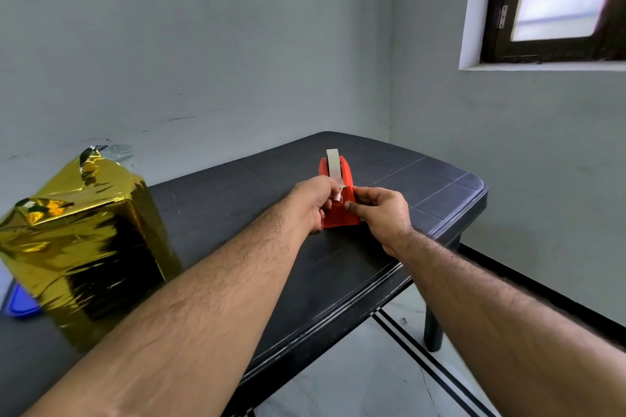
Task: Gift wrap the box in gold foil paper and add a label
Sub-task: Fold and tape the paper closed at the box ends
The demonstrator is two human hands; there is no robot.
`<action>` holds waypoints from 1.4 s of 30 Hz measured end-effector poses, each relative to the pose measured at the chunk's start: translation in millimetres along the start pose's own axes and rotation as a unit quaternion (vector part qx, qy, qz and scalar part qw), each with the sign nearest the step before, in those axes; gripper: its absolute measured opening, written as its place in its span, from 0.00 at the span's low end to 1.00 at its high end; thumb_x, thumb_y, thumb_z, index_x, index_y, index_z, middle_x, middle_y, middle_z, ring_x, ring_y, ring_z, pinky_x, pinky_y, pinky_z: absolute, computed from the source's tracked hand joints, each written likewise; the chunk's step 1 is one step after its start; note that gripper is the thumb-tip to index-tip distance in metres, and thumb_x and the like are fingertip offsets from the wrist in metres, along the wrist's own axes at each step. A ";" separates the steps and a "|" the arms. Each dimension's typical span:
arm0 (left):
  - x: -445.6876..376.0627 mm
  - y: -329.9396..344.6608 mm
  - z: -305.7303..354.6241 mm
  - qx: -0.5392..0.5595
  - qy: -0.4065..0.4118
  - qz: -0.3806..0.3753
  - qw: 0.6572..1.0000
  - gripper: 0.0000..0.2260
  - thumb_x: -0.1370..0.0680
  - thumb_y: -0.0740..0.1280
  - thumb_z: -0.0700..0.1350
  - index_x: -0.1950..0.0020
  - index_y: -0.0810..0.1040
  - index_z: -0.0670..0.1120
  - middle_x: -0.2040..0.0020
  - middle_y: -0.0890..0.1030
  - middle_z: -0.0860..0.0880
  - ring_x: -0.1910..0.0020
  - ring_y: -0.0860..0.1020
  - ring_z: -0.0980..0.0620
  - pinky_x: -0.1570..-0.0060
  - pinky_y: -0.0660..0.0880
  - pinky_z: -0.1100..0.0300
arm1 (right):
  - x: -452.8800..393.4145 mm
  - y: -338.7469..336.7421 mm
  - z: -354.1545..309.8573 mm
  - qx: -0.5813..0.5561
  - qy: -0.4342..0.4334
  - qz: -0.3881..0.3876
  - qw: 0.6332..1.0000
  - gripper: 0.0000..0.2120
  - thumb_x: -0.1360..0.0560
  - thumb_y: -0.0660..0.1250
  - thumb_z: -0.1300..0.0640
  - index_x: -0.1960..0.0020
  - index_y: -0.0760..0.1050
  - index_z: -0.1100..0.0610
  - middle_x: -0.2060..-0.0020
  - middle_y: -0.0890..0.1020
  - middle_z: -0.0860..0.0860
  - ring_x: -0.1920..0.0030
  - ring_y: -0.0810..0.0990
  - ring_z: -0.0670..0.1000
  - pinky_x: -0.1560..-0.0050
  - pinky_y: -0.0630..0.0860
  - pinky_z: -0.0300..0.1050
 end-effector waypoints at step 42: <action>144.1 -81.2 67.2 0.067 0.258 -0.133 0.955 0.10 0.19 0.61 0.38 0.59 0.78 0.43 0.61 0.82 0.41 0.64 0.78 0.48 0.60 0.76 0.53 | 71.2 40.0 -148.2 -0.166 -0.162 0.020 0.973 0.22 0.22 0.68 0.43 0.65 0.85 0.58 0.69 0.83 0.60 0.69 0.79 0.55 0.66 0.73 0.44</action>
Point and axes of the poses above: each hand's wrist, its own x-axis away from the middle knuckle, its own y-axis out of the palm, z = x × y, the point moved 8 cm from there along -x, towards the middle knuckle
